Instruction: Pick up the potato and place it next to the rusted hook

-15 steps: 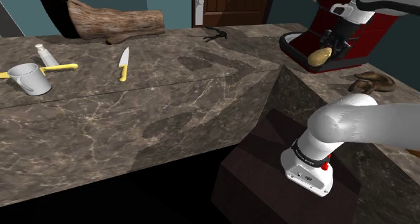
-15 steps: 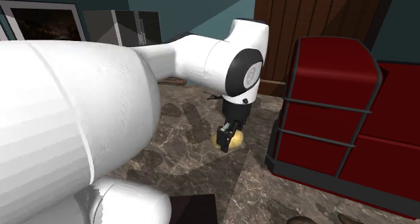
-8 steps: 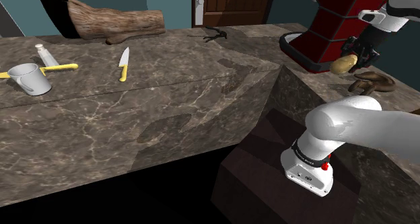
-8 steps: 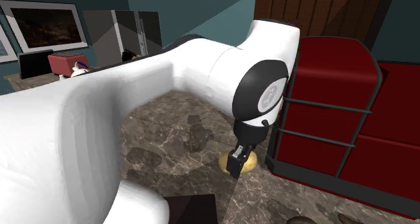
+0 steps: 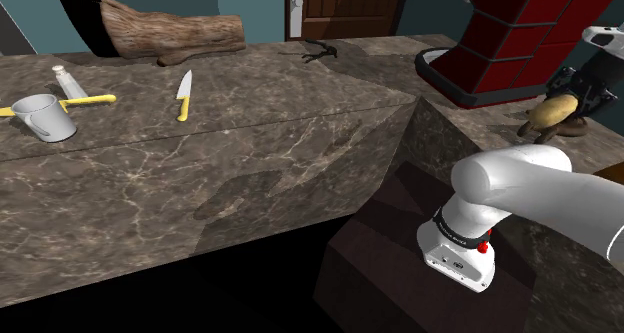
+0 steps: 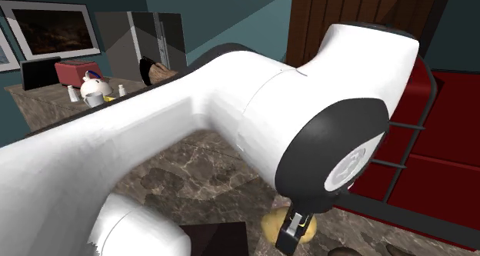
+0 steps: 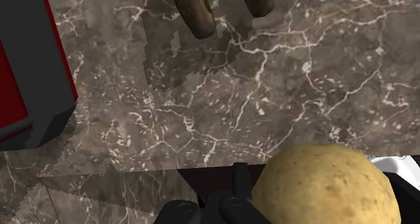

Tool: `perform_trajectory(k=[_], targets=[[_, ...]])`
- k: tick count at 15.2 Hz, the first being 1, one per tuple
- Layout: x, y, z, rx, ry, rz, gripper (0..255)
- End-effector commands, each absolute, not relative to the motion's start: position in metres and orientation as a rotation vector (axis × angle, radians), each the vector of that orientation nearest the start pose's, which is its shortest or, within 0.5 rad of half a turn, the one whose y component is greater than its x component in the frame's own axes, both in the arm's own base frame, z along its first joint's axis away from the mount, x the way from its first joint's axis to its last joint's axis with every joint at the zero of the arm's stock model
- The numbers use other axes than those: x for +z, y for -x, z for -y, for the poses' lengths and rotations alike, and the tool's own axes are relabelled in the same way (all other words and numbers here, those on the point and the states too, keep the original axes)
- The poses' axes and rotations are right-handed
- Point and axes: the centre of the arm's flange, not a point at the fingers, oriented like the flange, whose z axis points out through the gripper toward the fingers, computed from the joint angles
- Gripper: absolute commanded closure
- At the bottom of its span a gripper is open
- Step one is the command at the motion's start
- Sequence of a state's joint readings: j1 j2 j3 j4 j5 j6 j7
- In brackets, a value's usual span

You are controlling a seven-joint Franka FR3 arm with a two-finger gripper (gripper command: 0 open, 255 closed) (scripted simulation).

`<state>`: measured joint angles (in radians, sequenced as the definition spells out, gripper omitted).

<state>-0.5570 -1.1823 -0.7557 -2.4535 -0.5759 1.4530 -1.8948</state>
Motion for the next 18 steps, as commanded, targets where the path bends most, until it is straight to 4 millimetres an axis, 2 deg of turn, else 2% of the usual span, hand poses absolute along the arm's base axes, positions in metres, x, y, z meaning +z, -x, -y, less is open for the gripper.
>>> perform_trajectory(k=[1, 6, 18], targets=[[0.519, 0.076, 0.319, -0.187, 2.827, 1.364, 255], [0.52, 0.139, 0.327, -0.187, 2.827, 1.364, 255], [0.456, 0.139, 0.327, -0.187, 2.827, 1.364, 255]])
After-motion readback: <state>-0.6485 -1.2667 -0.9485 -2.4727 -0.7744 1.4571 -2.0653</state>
